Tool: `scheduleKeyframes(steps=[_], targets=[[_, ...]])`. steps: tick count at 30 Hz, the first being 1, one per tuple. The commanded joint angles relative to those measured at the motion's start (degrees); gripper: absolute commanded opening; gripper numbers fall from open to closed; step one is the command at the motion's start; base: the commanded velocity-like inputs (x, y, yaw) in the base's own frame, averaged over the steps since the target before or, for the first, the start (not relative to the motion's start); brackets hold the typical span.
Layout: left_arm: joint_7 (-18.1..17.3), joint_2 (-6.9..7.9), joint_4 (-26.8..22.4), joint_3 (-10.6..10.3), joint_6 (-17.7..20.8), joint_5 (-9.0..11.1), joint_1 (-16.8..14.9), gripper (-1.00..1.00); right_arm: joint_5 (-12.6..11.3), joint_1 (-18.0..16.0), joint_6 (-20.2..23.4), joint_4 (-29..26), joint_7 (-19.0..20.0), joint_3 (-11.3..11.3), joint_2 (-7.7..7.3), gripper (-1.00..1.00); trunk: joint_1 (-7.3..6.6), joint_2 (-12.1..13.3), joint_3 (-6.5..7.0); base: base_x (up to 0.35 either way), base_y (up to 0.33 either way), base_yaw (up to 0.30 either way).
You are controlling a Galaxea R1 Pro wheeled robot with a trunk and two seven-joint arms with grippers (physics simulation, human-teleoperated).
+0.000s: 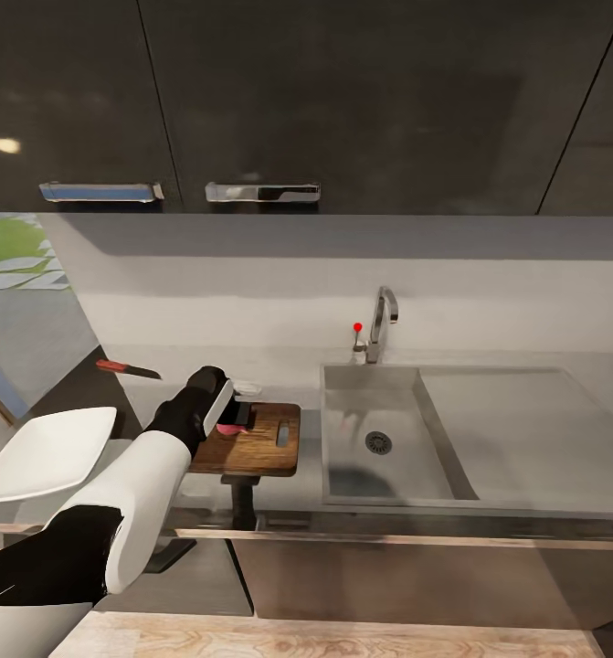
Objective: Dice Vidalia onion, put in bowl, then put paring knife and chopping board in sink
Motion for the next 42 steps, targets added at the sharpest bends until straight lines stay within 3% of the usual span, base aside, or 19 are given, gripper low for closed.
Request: scheduleKeyframes(steps=[1,10,11,33,37,42], targets=[[0.28,0.02,0.03,-0.17,0.25,-0.03,-0.02,-1.00,0.61,-0.05,-0.18,0.05,-0.18,-0.46,0.04,1.00,0.04,-0.11,-0.12,0.000,0.000,0.000],[0.28,0.02,-0.15,-0.17,0.23,-0.08,-0.05,-1.00,0.61,-0.05,-0.18,0.05,-0.19,-0.46,0.04,1.00,0.04,-0.11,-0.12,0.000,0.000,0.000],[0.28,0.02,-0.22,-0.17,0.25,-0.07,-0.05,1.00,0.61,-0.05,-0.18,0.06,-0.20,-0.46,0.04,1.00,0.04,-0.11,-0.12,0.000,0.000,0.000],[0.30,0.05,-1.18,-0.12,0.34,-0.16,-0.03,1.00,0.61,-0.04,-0.18,0.06,-0.19,-0.46,0.04,1.00,0.04,-0.11,-0.12,0.000,0.000,0.000],[0.35,0.18,-4.89,0.01,0.63,-0.14,-0.04,1.00,0.61,-0.05,-0.18,0.05,-0.19,-0.46,0.04,1.00,0.04,-0.11,-0.12,0.000,0.000,0.000],[0.36,0.99,-13.19,-0.08,0.86,-0.07,-0.05,1.00,0.61,-0.05,-0.18,0.05,-0.19,-0.46,0.00,1.00,0.04,-0.11,-0.12,0.000,0.000,0.000]])
